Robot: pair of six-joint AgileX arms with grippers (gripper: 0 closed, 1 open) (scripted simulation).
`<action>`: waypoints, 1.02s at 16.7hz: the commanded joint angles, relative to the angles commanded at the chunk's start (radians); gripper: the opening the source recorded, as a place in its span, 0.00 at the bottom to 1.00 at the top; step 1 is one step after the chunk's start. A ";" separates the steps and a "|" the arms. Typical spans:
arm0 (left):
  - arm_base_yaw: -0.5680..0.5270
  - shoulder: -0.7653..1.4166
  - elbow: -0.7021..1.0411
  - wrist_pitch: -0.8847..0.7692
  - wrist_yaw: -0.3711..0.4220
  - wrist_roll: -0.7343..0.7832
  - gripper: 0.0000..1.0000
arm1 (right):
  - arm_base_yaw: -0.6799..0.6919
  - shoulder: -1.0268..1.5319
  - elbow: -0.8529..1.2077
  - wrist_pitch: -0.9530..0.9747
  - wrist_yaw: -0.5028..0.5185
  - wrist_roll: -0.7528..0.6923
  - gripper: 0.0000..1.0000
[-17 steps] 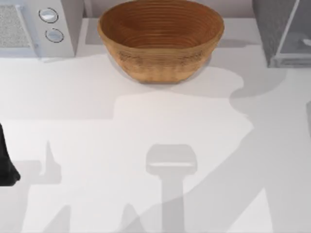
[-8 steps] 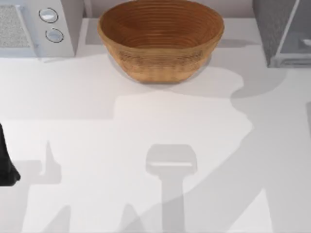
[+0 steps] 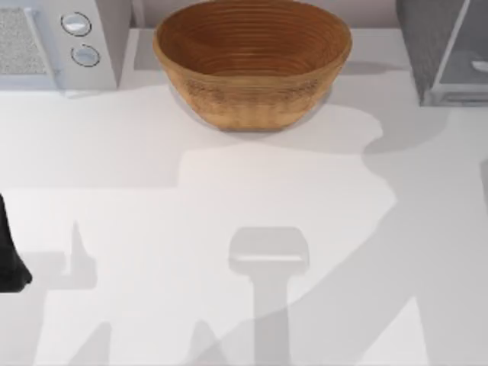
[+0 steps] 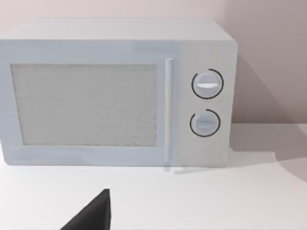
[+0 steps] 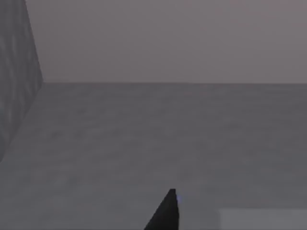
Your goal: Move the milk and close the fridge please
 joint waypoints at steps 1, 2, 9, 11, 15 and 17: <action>0.000 0.000 0.000 0.000 0.000 0.000 1.00 | 0.000 0.000 0.000 0.000 0.000 0.000 0.90; 0.000 0.000 0.000 0.000 0.000 0.000 1.00 | 0.000 0.000 0.000 0.000 0.000 0.000 0.98; 0.000 0.000 0.000 0.000 0.000 0.000 1.00 | 0.000 0.000 0.000 0.000 0.000 0.000 1.00; 0.000 0.000 0.000 0.000 0.000 0.000 1.00 | 0.002 -0.001 0.000 0.000 0.000 0.000 1.00; 0.000 0.000 0.000 0.000 0.000 0.000 1.00 | 0.005 -0.061 -0.040 -0.029 0.004 0.012 1.00; 0.000 0.000 0.000 0.000 0.000 0.000 1.00 | 0.008 -0.153 -0.097 -0.069 0.014 0.025 1.00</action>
